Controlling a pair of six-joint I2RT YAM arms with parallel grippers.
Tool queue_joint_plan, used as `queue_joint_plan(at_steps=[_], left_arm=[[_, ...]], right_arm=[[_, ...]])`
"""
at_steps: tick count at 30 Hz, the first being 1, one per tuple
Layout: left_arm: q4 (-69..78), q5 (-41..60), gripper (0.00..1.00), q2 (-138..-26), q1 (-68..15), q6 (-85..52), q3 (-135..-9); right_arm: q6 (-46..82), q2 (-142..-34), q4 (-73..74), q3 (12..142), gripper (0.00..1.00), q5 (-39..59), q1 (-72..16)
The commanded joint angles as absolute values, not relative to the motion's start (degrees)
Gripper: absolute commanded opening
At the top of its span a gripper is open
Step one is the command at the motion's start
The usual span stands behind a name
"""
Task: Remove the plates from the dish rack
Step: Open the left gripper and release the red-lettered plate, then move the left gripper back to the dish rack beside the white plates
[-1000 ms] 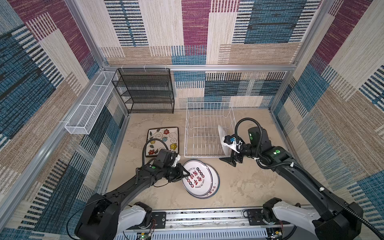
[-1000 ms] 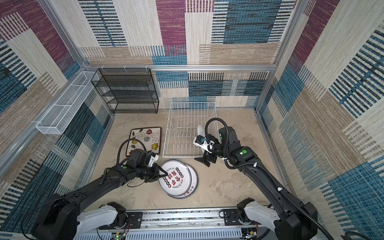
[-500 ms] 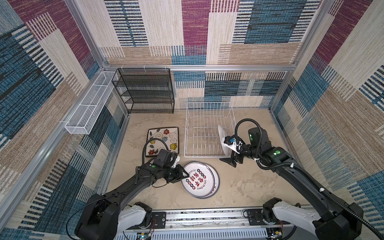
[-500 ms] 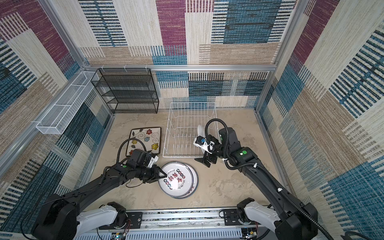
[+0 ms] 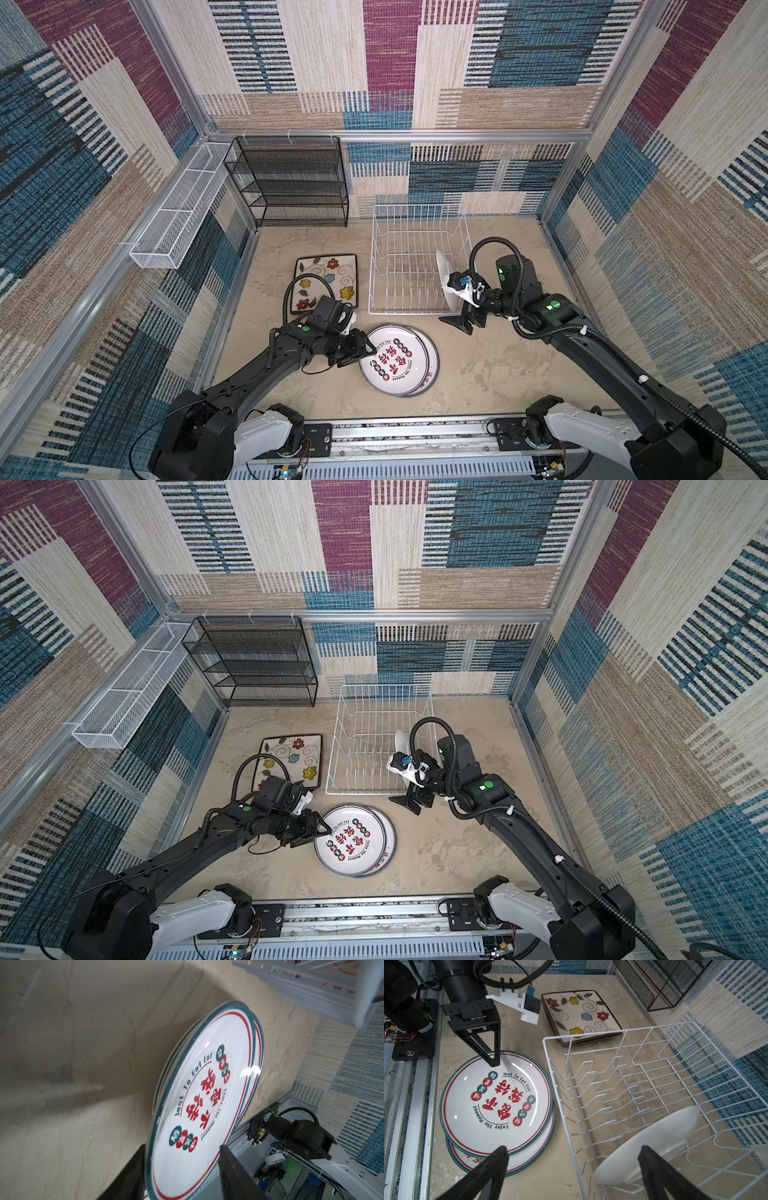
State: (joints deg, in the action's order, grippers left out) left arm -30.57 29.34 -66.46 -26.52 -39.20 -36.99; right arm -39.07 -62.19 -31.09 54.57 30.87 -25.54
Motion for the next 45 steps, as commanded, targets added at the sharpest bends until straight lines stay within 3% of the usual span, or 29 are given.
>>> queue_joint_plan(at_steps=[1, 28, 40, 45], left_arm=[[-33.0, 28.2, 0.57, -66.8, -26.5, -37.3, -38.1], [-33.5, 26.9, 0.59, -70.3, -28.2, -37.0, -41.6], [-43.9, 19.3, 0.71, -63.8, -28.2, -31.6, -51.2], [-45.1, 15.9, 0.78, -60.2, -28.2, -30.2, -58.0]], right_arm=[[-39.2, -62.2, -29.5, 54.7, 1.00, 30.4, -25.6], [-39.1, -61.2, -28.8, 53.8, 1.00, 29.7, -25.6], [-32.2, -56.4, -16.7, 50.7, 1.00, 28.0, -25.6], [-25.3, -53.8, -9.5, 48.9, 1.00, 23.1, -25.6]])
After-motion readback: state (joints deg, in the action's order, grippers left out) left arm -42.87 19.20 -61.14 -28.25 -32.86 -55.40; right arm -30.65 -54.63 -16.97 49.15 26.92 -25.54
